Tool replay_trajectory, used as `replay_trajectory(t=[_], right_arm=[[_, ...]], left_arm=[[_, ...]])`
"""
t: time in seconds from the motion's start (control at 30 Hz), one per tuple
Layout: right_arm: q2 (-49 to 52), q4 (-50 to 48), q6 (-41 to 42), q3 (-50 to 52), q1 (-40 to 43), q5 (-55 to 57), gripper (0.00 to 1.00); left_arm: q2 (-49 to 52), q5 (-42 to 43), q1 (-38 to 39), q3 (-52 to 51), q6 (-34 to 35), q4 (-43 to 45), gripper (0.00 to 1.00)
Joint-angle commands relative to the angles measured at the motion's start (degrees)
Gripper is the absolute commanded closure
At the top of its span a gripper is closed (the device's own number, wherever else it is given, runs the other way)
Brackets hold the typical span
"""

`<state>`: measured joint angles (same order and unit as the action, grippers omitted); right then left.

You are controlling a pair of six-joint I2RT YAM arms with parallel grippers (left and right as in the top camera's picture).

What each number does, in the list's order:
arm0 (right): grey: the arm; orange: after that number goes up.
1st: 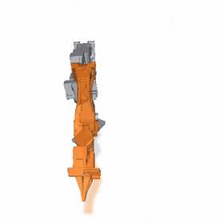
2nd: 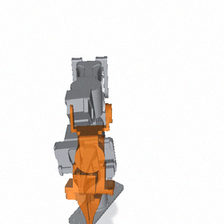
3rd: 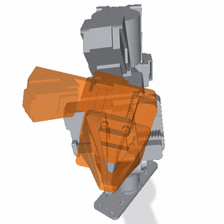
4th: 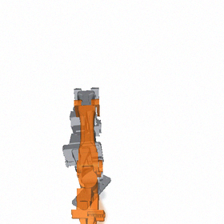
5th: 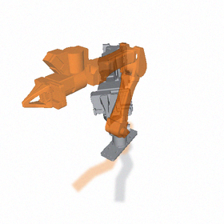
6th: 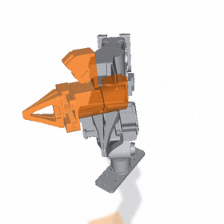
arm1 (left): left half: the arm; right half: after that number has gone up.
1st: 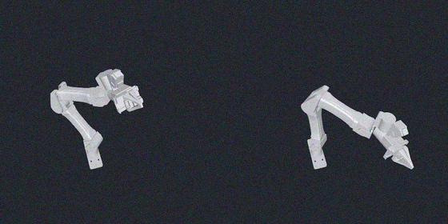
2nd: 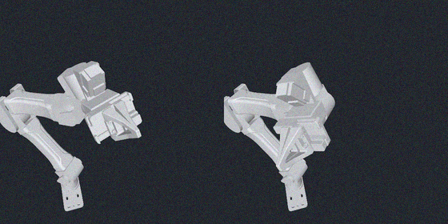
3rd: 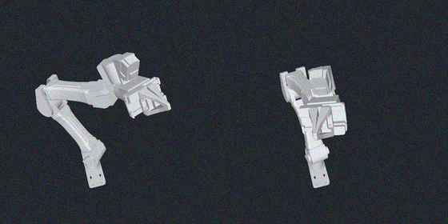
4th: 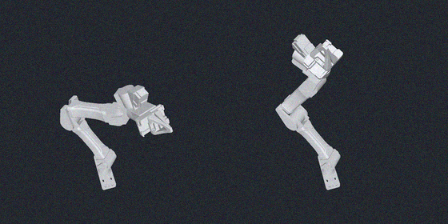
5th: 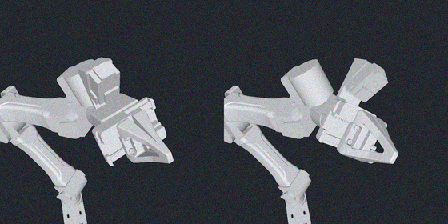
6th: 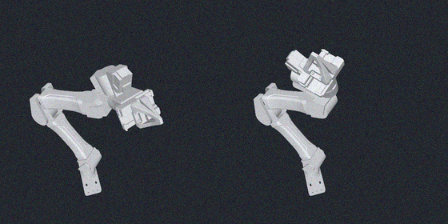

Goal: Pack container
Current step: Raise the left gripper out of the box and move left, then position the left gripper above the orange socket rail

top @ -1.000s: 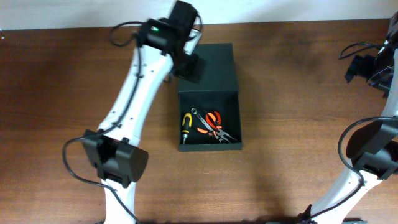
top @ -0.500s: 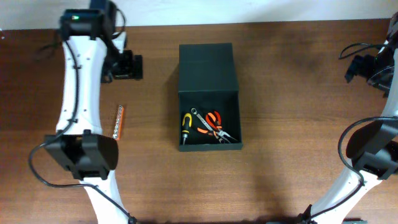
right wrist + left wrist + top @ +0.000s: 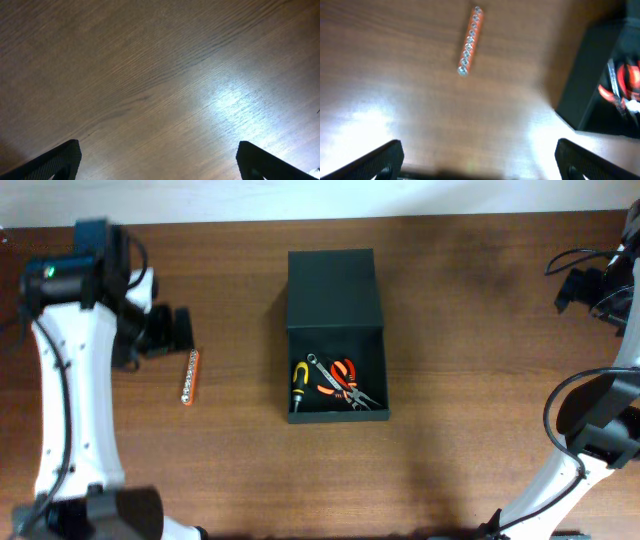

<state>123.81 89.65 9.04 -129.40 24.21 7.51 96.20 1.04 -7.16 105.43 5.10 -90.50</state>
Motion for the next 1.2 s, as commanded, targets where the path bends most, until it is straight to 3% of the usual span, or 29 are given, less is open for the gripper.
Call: replay_trajectory(t=[0.0, 0.13, 0.37, 0.57, 0.8, 1.17], right_arm=[[-0.44, -0.13, 0.48, 0.02, 0.2, 0.26, 0.02], [-0.44, -0.13, 0.48, 0.02, 0.2, 0.26, 0.01], [-0.44, -0.13, 0.48, 0.02, 0.2, 0.26, 0.01], [-0.44, -0.13, 0.48, 0.02, 0.2, 0.26, 0.01], [-0.44, -0.13, 0.48, 0.02, 0.2, 0.26, 0.01], [-0.44, -0.13, 0.48, 0.02, 0.2, 0.26, 0.01]], left_arm=[[-7.04, 2.43, -5.75, -20.13, 1.97, 9.05, 0.01], [-10.05, 2.58, -10.29, -33.64, 0.39, 21.81, 0.01], [-7.98, -1.05, -9.03, -34.62, -5.77, 34.32, 0.01], [-3.65, -0.83, -5.11, -34.62, -16.65, 37.83, 0.01], [4.35, -2.69, -1.81, -34.56, -18.95, 41.2, 0.01], [5.79, -6.43, -1.73, -34.56, -21.18, 44.44, 0.01]])
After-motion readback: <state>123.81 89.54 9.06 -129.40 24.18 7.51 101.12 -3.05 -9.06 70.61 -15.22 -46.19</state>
